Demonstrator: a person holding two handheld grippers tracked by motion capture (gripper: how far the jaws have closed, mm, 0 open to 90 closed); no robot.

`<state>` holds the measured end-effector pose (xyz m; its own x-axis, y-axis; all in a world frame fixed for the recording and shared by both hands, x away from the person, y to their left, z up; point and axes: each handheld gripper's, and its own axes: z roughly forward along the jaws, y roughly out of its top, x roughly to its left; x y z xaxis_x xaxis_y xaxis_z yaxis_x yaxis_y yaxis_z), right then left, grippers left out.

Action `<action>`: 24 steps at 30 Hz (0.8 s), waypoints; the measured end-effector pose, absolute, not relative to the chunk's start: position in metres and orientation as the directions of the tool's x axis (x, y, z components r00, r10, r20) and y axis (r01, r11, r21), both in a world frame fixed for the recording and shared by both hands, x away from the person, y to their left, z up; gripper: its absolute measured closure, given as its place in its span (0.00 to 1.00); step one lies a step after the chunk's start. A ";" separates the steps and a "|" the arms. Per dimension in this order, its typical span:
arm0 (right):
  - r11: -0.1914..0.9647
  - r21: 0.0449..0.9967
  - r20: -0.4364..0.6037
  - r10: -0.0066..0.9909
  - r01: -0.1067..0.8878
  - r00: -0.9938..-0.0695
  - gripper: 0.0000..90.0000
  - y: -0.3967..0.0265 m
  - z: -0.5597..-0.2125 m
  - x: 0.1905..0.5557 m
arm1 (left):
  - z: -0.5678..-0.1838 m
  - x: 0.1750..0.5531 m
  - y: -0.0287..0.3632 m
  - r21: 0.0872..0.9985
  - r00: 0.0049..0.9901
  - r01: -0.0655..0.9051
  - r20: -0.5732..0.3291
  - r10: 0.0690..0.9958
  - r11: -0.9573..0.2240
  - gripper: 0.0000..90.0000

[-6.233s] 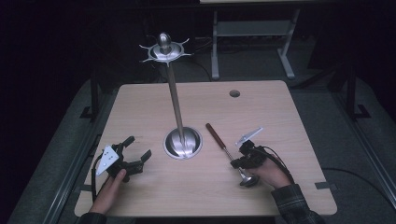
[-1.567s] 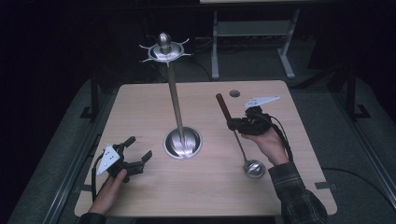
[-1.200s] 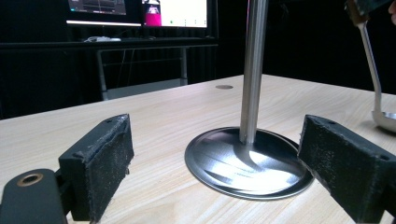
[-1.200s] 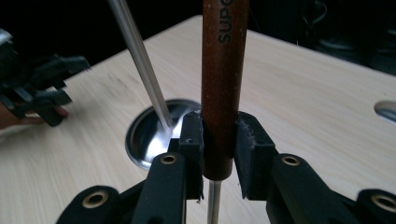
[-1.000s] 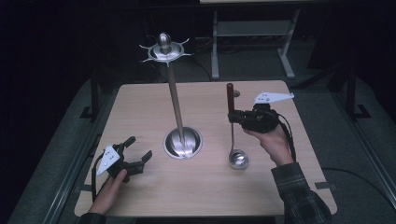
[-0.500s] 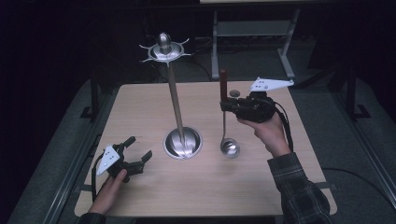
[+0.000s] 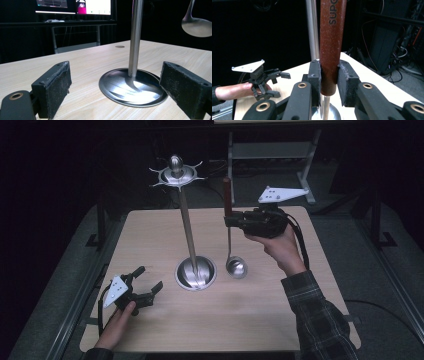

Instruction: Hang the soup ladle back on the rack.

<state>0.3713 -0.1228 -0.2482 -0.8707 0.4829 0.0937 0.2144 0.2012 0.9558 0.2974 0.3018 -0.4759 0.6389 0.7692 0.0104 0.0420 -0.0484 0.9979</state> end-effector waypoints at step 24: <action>0.237 0.955 0.055 0.440 0.175 -0.897 0.82 -0.094 -0.226 0.382 | -0.476 0.297 0.302 0.998 0.641 0.042 0.013 0.767 -0.051 0.11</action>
